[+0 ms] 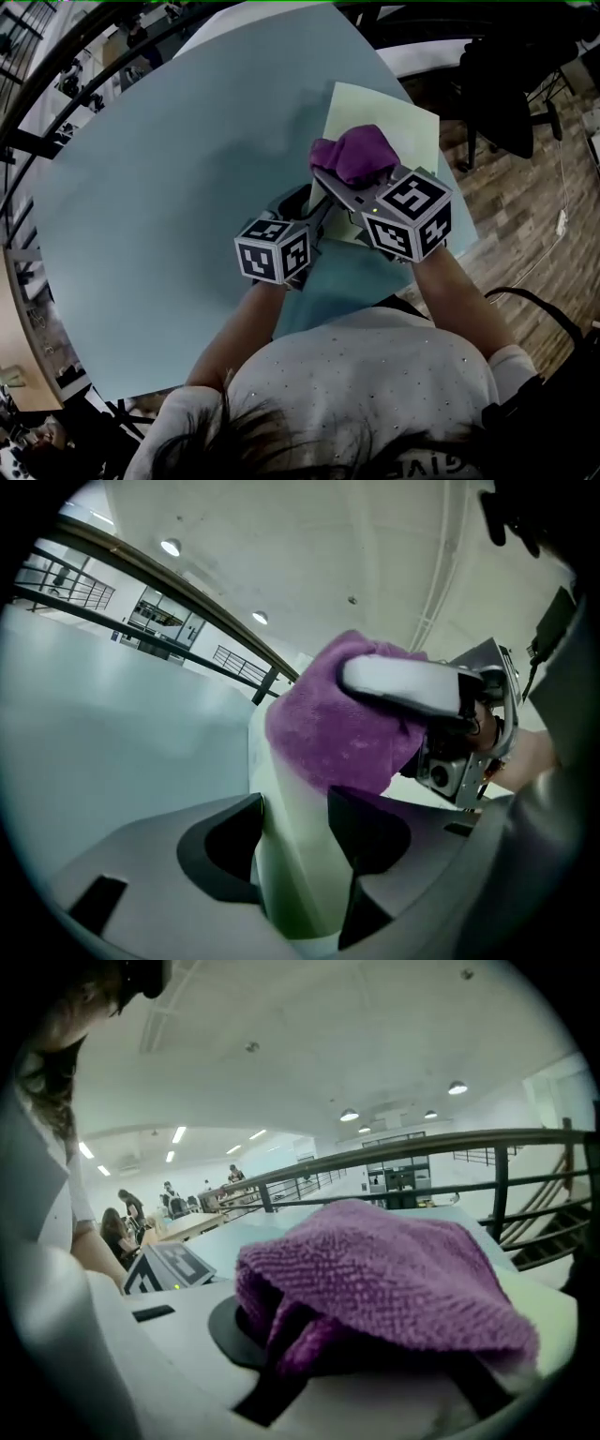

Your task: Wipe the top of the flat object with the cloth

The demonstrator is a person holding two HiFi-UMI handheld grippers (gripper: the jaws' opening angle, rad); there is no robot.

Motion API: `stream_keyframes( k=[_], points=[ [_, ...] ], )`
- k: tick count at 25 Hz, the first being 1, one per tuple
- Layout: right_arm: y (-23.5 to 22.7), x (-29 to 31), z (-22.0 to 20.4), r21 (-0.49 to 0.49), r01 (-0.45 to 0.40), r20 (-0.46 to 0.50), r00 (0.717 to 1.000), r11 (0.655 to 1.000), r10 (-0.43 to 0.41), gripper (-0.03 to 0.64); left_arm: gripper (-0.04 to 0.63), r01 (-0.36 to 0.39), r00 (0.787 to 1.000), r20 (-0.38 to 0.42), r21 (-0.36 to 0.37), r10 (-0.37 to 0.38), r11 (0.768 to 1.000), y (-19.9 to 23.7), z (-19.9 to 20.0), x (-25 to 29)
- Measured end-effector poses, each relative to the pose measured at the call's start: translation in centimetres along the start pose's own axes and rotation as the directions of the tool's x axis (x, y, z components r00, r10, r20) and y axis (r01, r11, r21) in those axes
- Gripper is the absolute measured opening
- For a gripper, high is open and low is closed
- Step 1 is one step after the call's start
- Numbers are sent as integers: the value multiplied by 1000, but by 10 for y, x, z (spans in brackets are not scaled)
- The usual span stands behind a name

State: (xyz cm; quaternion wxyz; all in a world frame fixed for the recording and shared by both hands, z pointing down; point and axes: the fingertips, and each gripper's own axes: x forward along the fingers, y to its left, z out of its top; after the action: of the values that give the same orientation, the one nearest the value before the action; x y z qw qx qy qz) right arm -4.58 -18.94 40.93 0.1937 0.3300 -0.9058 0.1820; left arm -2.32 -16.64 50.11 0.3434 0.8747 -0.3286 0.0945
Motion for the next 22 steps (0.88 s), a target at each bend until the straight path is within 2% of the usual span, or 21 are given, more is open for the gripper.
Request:
stream_keyframes(
  k=[2,4,6,12,22],
  points=[
    [-3,14,-18,1,8,-59,998,1000,-8,32,210,1,1000,-3,-1,-1,1000,0,-1,-1],
    [-23,20,-47,-43,84,-179,980,996,-90,32,210,1,1000,-2,9,-1,1000,0,0,0],
    [-42,15,-65,-65,164,-229,958,984,-175,32,212,-4,1000,2,32,4,999,2,1,1],
    [-66,-27,-92,-165,302,-256,906,939,-336,32,210,-21,1000,10,62,21,998,6,0,-2],
    [-94,-133,-138,-116,494,-258,823,862,-507,32,212,-16,1000,10,67,15,998,3,2,-6]
  ],
)
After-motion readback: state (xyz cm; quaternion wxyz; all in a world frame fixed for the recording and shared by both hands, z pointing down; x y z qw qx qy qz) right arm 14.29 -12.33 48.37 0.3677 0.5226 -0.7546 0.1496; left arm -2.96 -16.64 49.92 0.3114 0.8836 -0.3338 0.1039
